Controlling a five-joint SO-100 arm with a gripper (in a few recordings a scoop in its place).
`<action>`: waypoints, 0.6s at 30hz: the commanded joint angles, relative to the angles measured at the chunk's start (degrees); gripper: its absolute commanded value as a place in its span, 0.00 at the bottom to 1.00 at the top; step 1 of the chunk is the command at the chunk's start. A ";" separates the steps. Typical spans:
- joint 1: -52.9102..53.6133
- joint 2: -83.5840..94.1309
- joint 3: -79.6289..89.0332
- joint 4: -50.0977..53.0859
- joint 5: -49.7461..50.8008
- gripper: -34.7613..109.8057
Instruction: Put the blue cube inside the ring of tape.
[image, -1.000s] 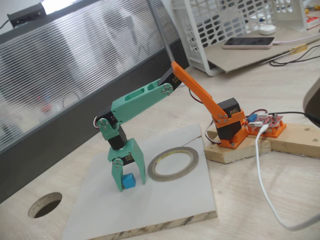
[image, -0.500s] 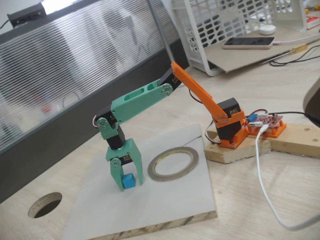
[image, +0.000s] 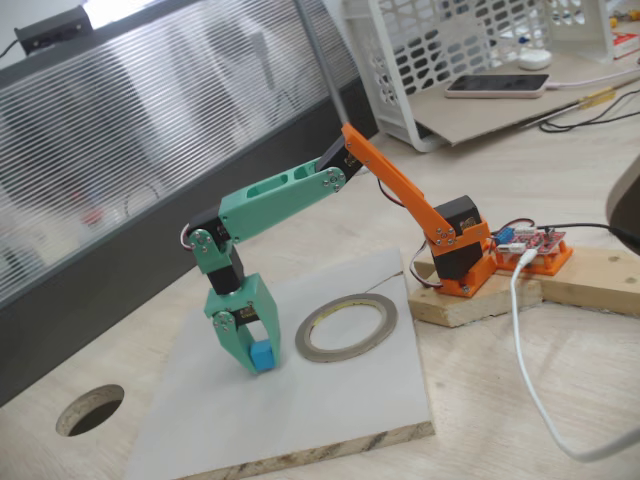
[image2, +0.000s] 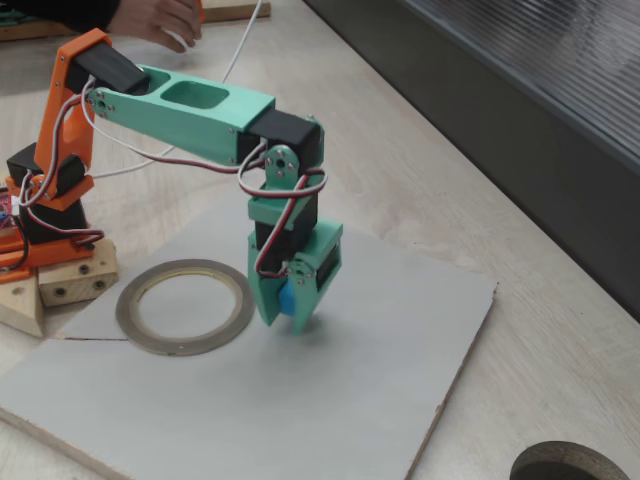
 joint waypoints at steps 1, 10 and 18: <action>-0.88 3.16 -2.90 0.53 0.44 0.32; -0.79 11.69 -2.20 0.53 0.53 0.32; 5.19 16.52 3.52 0.62 0.35 0.32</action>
